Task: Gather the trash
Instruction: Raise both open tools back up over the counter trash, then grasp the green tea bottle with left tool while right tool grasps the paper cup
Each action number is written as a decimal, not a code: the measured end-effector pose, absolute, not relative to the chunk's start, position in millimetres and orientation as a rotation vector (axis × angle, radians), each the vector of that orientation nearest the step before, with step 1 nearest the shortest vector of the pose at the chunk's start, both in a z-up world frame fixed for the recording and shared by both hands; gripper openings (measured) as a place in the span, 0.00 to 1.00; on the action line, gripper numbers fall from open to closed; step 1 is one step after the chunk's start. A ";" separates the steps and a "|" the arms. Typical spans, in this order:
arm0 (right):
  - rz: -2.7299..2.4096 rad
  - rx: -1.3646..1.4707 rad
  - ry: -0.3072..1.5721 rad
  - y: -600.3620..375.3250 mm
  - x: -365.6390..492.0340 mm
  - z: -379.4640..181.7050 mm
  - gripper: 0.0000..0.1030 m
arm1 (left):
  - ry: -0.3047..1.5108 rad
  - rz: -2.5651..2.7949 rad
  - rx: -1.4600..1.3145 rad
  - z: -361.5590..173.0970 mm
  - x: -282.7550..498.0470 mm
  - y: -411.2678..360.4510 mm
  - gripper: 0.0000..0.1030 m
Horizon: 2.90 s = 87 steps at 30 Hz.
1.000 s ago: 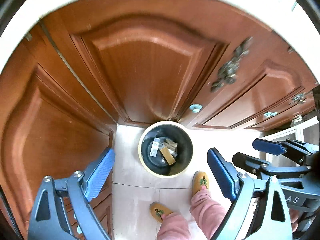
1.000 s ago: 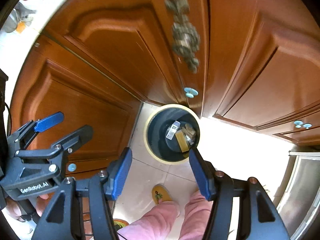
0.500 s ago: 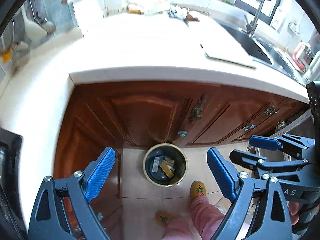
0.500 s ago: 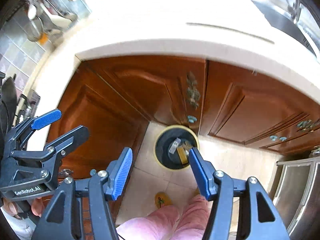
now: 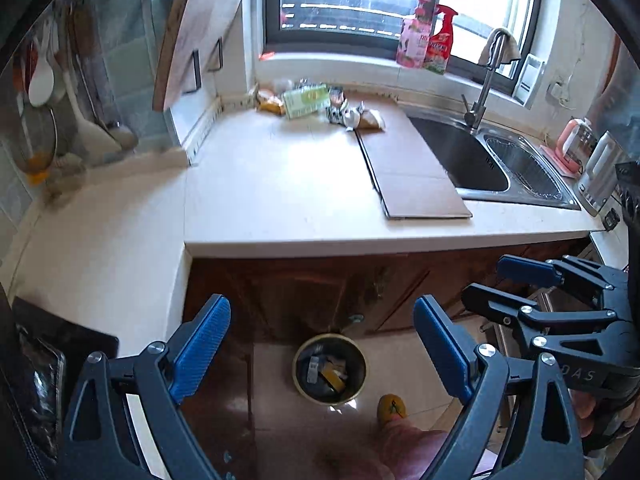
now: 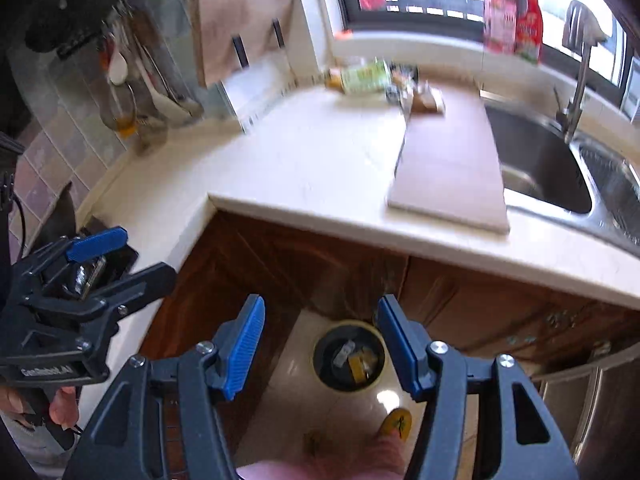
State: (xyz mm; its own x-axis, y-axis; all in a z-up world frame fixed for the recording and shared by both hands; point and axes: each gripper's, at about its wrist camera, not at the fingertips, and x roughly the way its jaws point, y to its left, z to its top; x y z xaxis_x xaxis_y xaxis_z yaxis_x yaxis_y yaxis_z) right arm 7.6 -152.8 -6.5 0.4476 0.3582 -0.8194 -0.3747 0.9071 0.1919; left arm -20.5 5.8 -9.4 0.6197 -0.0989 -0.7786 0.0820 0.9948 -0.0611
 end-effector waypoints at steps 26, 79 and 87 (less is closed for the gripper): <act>0.499 -0.285 0.821 -180.5 208.9 78.2 0.65 | 0.823 -0.003 0.269 66.4 191.4 -37.5 0.89; 0.645 -0.172 1.185 -165.0 506.4 -121.6 0.31 | 1.079 -0.043 0.512 -106.8 507.8 -51.3 0.88; 0.613 0.076 1.281 -185.2 521.9 -129.2 0.31 | 1.104 -0.079 0.681 -128.9 533.1 -66.8 0.88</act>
State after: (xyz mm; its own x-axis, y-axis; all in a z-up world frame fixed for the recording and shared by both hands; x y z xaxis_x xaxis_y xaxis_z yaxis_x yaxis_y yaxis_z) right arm 521.9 -185.2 -129.2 0.1505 0.4670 -0.8714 -0.3853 0.8394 0.3833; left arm 533.1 -66.8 -128.9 0.4688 0.2675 -0.8418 0.3844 0.7963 0.4671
